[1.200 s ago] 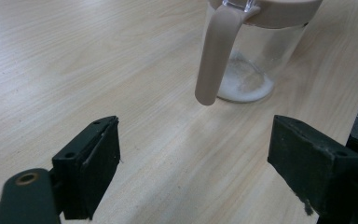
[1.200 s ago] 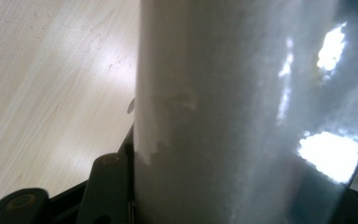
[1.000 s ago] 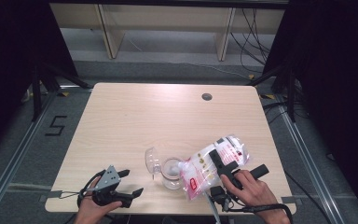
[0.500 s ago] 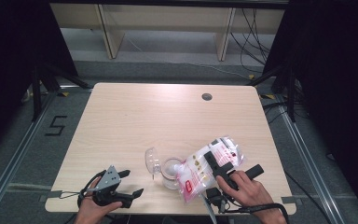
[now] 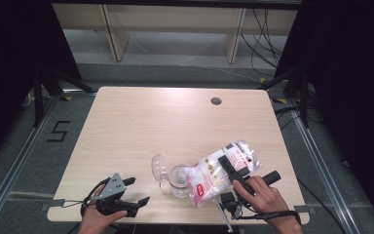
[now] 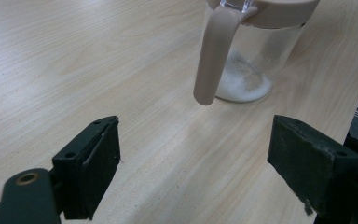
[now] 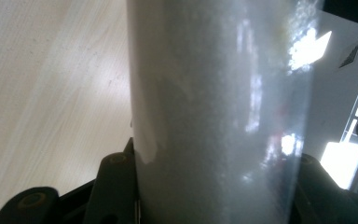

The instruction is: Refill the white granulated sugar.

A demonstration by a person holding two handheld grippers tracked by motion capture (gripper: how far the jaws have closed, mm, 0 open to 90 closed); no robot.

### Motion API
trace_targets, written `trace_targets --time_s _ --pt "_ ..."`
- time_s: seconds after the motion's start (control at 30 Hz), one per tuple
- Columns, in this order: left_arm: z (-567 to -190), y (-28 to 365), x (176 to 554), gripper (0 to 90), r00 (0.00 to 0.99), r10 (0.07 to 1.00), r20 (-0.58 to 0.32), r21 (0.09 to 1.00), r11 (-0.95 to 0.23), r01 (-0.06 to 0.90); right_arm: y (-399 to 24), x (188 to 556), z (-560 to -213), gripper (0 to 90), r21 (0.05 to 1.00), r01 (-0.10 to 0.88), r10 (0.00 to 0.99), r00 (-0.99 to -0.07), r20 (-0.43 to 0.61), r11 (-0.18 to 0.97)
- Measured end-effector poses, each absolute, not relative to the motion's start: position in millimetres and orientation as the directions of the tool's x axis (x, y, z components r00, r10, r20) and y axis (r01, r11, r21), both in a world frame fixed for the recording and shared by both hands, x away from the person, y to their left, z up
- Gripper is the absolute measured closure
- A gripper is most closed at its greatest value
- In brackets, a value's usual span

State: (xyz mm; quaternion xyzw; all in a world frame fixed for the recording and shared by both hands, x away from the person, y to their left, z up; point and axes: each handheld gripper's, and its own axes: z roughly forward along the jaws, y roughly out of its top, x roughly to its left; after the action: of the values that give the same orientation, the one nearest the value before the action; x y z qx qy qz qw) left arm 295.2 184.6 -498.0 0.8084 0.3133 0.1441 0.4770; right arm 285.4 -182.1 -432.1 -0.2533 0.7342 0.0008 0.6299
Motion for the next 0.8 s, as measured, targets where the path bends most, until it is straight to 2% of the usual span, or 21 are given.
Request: trace_targets --time_s 0.1,0.23,0.47,0.63,0.8 --pt "-498.5 183.7 293.8 16.5 0.751 0.654 -0.089 0.858 -0.333 0.392 -185.0 285.0 -434.9 56.8 -0.311 -0.375 -0.364 -0.078 -0.928 0.873" --pt "-497.9 184.6 295.3 16.5 0.766 0.64 -0.061 0.861 -0.354 0.364 -186.3 282.9 -435.4 56.9 -0.309 -0.375 -0.363 -0.08 -0.928 0.874" --pt "-498.3 184.0 294.0 16.5 0.753 0.653 -0.084 0.858 -0.337 0.388 -189.2 280.5 -430.4 57.0 -0.326 -0.374 -0.375 -0.063 -0.925 0.868" --pt "-498.2 183.7 294.1 16.5 0.756 0.65 -0.081 0.859 -0.339 0.384 -192.7 276.4 -432.3 57.1 -0.297 -0.348 -0.346 -0.087 -0.934 0.889" --pt "-498.1 184.1 294.1 16.5 0.755 0.651 -0.078 0.858 -0.342 0.384 -189.0 276.5 -429.2 57.2 -0.344 -0.373 -0.392 -0.06 -0.918 0.862"
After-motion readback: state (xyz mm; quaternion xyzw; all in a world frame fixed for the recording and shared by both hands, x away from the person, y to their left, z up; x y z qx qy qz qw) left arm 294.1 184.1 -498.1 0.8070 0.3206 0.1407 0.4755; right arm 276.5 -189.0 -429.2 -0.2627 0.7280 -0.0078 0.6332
